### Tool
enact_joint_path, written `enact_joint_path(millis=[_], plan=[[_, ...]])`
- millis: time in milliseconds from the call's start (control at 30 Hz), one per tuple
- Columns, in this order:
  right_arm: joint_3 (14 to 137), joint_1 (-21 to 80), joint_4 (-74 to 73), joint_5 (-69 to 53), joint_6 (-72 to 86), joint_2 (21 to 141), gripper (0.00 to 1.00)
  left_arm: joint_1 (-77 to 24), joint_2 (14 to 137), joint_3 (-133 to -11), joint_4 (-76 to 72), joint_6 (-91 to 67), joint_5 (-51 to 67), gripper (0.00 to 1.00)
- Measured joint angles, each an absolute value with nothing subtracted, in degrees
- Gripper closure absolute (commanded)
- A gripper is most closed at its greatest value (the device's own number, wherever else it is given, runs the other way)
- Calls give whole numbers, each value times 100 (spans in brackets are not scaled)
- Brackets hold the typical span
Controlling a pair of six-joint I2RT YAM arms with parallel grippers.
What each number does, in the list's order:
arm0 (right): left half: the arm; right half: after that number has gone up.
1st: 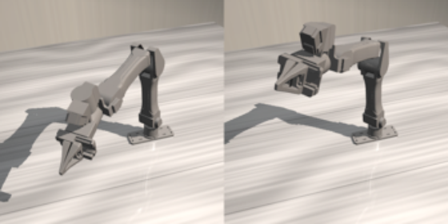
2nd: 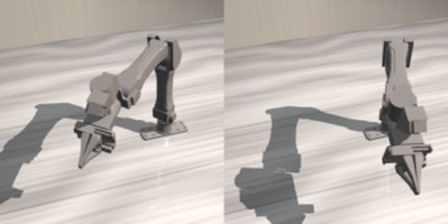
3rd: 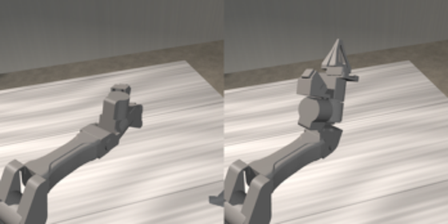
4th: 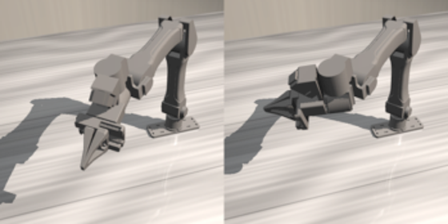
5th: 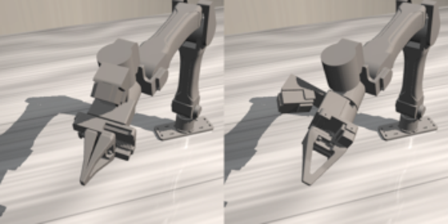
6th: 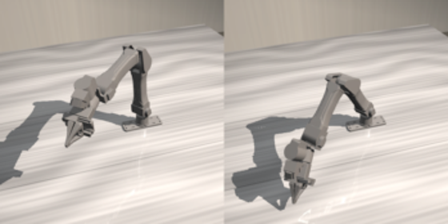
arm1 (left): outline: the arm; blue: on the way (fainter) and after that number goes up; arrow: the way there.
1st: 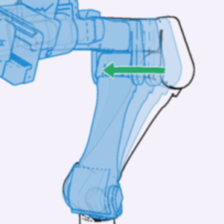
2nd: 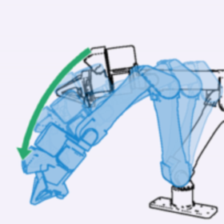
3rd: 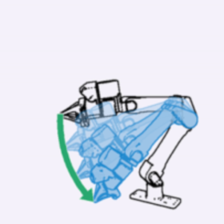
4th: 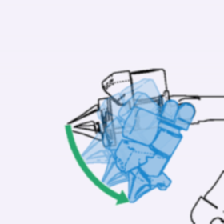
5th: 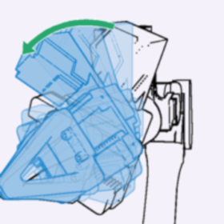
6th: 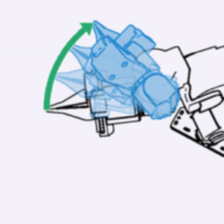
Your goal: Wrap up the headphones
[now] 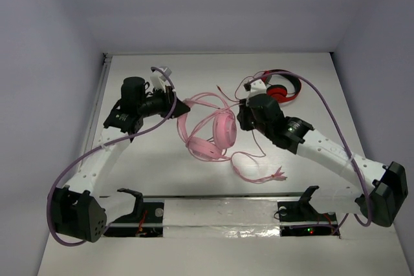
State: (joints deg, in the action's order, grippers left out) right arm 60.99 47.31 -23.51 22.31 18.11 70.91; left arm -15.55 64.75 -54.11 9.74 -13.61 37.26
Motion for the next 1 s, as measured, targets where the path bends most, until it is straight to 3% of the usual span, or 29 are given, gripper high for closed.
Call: enact_joint_path(millis=[233, 500, 733, 1000], plan=[[5231, 3865, -1002, 445, 2073, 6685, 76, -1319, 6460, -5459, 64, -2139, 4969, 100], [4860, 3815, 482, -952, 2309, 6781, 74, -982, 6458, -5483, -1271, -3450, 5697, 100], [4272, 3815, 1610, -1487, 2648, 7352, 66, -368, 6499, -5483, -2884, -5199, 5918, 100], [3955, 3793, 2547, -1726, 2945, 8197, 65, -32, 6759, -5739, -4053, -6628, 5957, 100]])
